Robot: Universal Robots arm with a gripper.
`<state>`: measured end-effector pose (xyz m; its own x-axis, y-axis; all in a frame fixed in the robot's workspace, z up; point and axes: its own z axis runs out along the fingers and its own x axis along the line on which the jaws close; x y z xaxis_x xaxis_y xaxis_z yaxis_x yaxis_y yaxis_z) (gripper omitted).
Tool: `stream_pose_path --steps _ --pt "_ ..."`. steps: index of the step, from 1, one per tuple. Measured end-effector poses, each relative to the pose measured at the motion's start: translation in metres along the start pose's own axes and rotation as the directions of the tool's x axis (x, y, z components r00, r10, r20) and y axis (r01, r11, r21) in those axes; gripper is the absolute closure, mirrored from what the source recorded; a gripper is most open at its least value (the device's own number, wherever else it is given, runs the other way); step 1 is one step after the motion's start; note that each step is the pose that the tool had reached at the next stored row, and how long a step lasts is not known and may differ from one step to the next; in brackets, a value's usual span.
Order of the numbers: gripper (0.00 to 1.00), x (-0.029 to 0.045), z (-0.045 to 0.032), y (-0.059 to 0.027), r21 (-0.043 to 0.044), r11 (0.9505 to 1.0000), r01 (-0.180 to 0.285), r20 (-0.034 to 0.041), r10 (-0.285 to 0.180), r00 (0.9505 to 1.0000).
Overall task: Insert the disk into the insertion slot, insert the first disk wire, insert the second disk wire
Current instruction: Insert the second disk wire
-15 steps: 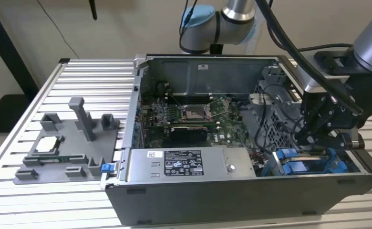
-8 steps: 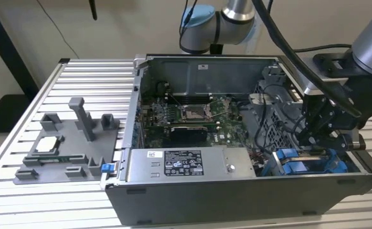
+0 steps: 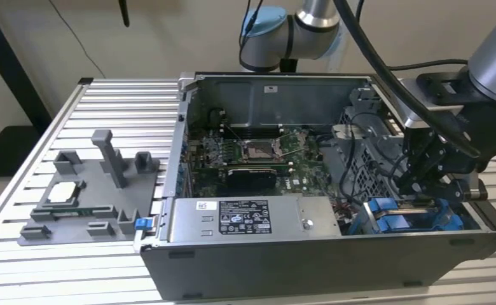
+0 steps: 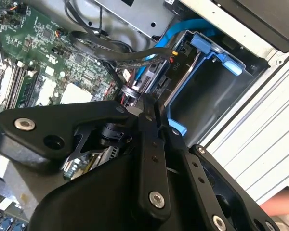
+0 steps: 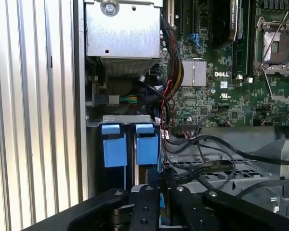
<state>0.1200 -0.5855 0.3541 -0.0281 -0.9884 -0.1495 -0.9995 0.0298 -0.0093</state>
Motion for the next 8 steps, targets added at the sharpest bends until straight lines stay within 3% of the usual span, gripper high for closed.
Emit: stream_pose_path --steps 8 --pt "1.00 0.0001 0.0007 0.0001 0.0031 1.0000 0.000 0.0002 0.000 1.0000"
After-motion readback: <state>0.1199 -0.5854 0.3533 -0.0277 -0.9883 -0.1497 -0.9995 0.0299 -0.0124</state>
